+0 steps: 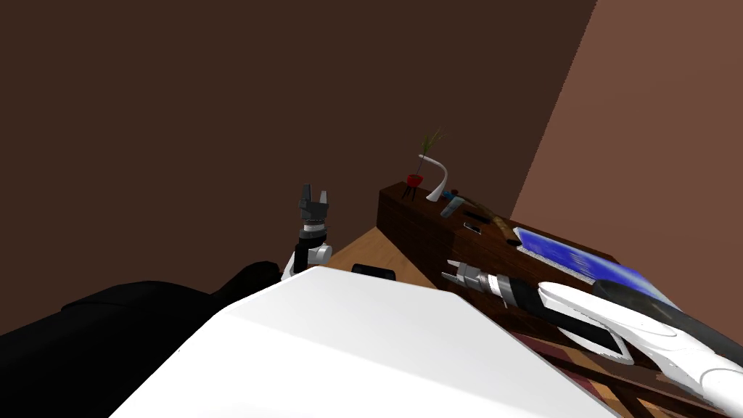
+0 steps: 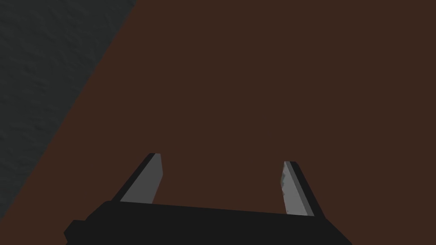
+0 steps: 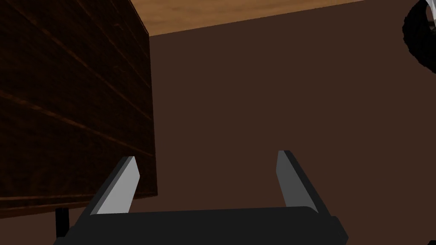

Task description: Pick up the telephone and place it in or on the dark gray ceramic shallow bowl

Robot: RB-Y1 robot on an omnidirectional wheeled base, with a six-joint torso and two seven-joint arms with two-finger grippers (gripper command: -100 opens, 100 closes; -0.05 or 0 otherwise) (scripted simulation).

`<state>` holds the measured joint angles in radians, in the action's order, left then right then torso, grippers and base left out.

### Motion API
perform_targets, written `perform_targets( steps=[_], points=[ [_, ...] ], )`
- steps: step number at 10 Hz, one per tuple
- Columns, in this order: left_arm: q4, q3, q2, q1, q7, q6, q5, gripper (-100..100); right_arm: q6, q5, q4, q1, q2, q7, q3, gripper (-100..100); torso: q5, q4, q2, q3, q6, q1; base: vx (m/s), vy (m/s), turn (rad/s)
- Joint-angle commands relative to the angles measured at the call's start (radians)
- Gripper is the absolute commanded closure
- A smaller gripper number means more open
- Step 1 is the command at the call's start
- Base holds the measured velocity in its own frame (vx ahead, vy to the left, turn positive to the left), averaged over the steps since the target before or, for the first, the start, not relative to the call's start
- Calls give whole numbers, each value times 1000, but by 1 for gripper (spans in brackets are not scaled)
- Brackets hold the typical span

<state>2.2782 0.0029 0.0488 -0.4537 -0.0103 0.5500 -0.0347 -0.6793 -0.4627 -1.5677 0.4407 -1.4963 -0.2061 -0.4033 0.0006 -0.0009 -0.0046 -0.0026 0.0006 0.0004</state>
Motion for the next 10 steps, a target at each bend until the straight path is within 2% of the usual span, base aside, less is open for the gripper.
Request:
perform_targets(
  steps=[1,2,3,4,5,6,7,9,10],
  points=[
    [0,0,0,0,0,0,0,0,0,-19,29,2,-50,3,-19,-100,0,0,0,0,0,0,90,-1,96],
    [0,0,0,0,0,0,0,0,0,-19,29,2,-67,3,-19,-100,0,0,-1,0,-1,-1,79,-12,74],
    [0,0,0,0,0,0,0,0,-2,-36,61,2,-99,4,-37,-100,-1,0,0,0,0,-2,94,-19,124],
    [0,0,0,0,0,0,0,0,-2,-36,61,2,-111,4,-37,-100,-1,0,-1,-1,0,-2,93,-13,93],
    [0,0,0,0,0,0,0,0,-4,-53,93,3,-149,6,-55,-100,-1,0,-1,-1,0,-2,120,-14,120],
    [0,0,0,0,0,0,0,0,-4,-53,93,3,-152,6,-55,-100,-1,-1,-3,-1,-1,-2,102,-26,70],
    [0,0,0,0,0,0,0,0,-6,-68,122,3,-188,8,-73,-100,-1,0,-2,-1,0,-3,109,-58,135],
    [0,0,0,0,0,0,0,0,-6,-68,122,3,-189,8,-73,-100,-1,0,-1,-1,0,-4,63,-37,34],
    [0,0,0,0,0,0,0,0,-8,-82,151,5,-222,12,-91,-100,-1,0,2,1,0,-2,92,-27,122]
  ],
)
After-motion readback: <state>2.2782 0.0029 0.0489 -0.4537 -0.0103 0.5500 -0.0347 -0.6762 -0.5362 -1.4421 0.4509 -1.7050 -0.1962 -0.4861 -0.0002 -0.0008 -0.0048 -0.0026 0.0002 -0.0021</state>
